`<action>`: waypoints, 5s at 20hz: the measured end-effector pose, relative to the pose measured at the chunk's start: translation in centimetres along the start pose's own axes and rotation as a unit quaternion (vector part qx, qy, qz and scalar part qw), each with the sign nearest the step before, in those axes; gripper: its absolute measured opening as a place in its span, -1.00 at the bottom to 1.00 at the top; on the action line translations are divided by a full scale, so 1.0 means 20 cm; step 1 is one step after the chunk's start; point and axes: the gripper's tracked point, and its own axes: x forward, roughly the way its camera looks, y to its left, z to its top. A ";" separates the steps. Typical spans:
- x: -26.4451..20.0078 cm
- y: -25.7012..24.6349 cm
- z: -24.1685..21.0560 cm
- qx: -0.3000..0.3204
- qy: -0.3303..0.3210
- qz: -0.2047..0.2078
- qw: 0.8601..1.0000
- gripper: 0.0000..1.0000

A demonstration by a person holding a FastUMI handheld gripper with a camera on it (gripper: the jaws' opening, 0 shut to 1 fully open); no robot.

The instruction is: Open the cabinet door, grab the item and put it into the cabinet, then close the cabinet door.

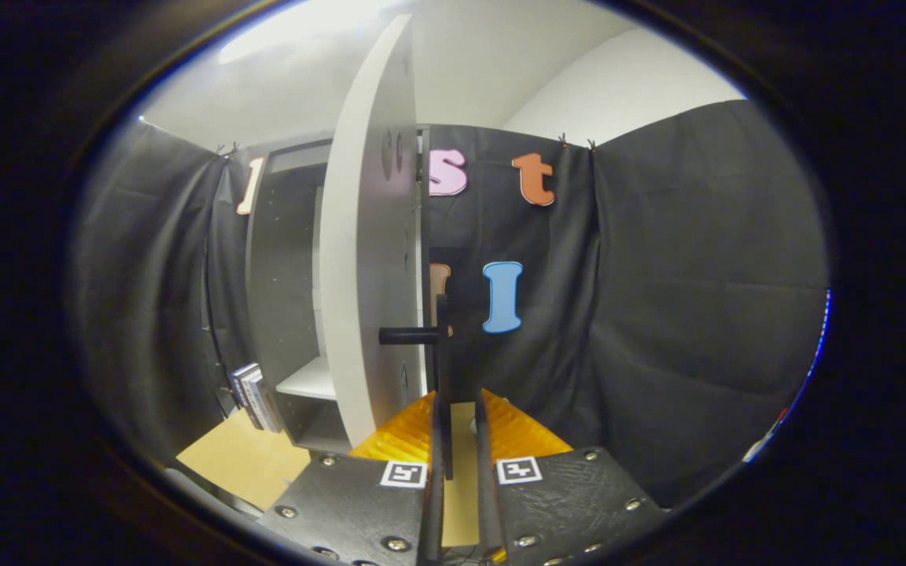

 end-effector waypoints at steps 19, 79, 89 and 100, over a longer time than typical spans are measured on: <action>-0.29 0.07 -0.11 -0.015 0.041 -0.028 0.999 -0.64; 0.60 1.68 -1.80 0.000 0.250 0.110 0.962 0.02; 0.84 1.52 -0.75 0.004 0.099 0.102 0.990 0.01; 1.55 1.34 -0.41 0.029 0.104 0.075 0.991 0.01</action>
